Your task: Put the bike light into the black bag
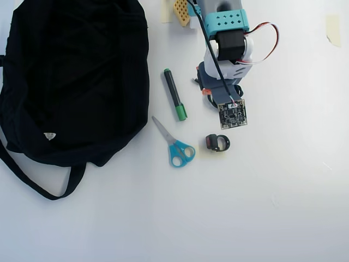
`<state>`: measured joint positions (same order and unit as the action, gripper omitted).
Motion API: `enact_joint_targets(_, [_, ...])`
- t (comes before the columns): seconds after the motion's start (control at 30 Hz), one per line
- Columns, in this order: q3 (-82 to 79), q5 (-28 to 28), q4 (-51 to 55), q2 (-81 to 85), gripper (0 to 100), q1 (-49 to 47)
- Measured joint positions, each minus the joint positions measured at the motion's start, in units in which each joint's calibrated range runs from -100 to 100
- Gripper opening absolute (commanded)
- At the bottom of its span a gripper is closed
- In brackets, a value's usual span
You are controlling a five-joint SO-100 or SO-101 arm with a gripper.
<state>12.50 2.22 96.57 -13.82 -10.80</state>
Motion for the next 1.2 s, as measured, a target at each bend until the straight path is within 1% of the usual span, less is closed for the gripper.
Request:
enact_joint_targets(0.2, [9.5,1.4,0.0,-8.6,3,-0.5])
enact_joint_targets(0.5, [25.7,1.8,0.2,-21.4,3,-2.1])
enact_joint_targets(0.7, [34.5,3.4,0.2,-28.0,3,-2.7])
enact_joint_targets(0.83, [39.5,3.5,0.3,-31.0,3,-2.8])
enact_joint_targets(1.2, [41.7,1.3,0.3,-32.0,3,-3.8])
